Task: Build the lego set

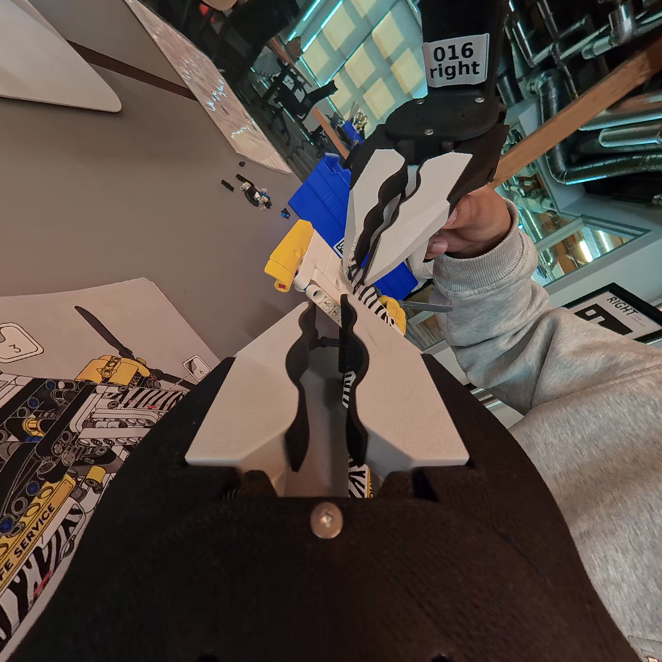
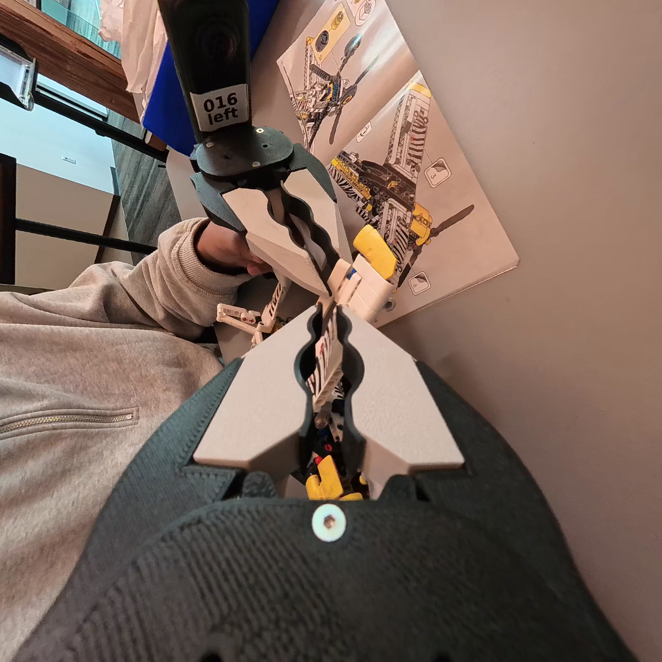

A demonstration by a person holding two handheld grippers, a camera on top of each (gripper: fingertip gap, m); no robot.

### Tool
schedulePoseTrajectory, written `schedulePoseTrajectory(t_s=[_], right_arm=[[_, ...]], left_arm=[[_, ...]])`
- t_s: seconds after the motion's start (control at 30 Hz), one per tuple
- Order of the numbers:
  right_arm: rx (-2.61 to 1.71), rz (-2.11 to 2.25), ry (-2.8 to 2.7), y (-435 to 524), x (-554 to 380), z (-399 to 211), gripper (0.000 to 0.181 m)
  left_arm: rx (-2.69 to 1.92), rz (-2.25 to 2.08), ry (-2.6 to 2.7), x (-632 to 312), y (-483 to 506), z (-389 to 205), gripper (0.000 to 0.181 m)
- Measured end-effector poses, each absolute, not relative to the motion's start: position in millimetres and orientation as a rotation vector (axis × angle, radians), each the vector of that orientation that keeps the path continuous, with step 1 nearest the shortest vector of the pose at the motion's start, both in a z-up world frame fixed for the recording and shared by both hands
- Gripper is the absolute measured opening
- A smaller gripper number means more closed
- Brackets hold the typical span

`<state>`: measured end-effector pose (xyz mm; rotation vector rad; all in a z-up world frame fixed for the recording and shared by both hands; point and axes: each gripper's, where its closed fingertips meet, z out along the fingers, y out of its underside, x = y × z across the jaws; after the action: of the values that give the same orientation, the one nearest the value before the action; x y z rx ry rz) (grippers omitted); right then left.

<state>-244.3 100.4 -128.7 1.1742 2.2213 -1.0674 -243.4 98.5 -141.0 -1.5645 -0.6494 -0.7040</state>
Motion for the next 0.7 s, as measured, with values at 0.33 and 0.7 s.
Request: schedulePoseTrajectory(t_s=[0.33, 0.7], right_arm=[[1.124, -1.111, 2.256, 98.7, -243.9, -126.1, 0.006], [1.099, -1.331, 2.311, 103.8, -258.1, -105.3, 0.011]], left_arm=[[-1.564, -0.706, -0.655, -244.2, 98.5, -142.3, 0.012], [-1.562, -0.711, -0.647, -242.7, 98.9, -140.7, 0.012]])
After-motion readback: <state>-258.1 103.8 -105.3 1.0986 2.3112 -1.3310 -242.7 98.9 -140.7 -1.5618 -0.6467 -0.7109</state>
